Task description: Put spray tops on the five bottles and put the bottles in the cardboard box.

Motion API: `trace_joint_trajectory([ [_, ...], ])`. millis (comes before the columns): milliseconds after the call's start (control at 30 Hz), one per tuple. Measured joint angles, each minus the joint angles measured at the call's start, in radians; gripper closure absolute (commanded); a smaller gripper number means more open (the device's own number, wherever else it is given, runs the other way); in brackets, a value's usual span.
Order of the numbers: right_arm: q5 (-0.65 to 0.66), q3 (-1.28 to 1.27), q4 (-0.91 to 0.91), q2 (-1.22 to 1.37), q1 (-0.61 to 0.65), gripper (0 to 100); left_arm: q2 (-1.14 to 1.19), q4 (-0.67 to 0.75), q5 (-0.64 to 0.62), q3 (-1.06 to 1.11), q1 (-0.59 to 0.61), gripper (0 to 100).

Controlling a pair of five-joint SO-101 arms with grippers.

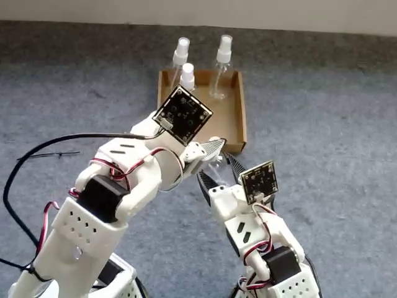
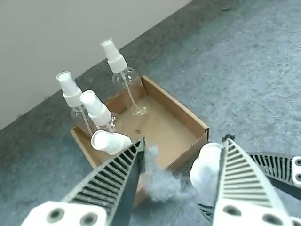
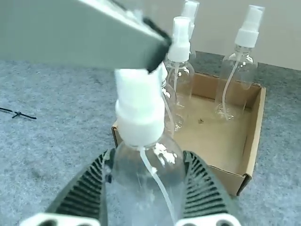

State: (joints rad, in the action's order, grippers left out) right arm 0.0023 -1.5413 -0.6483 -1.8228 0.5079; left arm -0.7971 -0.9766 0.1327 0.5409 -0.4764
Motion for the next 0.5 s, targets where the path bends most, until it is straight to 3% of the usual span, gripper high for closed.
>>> trace_joint_trajectory([
  [500, 0.000, 0.000, 0.000, 0.000, 0.005, 99.5, 0.040, -0.005, 0.000, -0.051, 0.060, 76],
])
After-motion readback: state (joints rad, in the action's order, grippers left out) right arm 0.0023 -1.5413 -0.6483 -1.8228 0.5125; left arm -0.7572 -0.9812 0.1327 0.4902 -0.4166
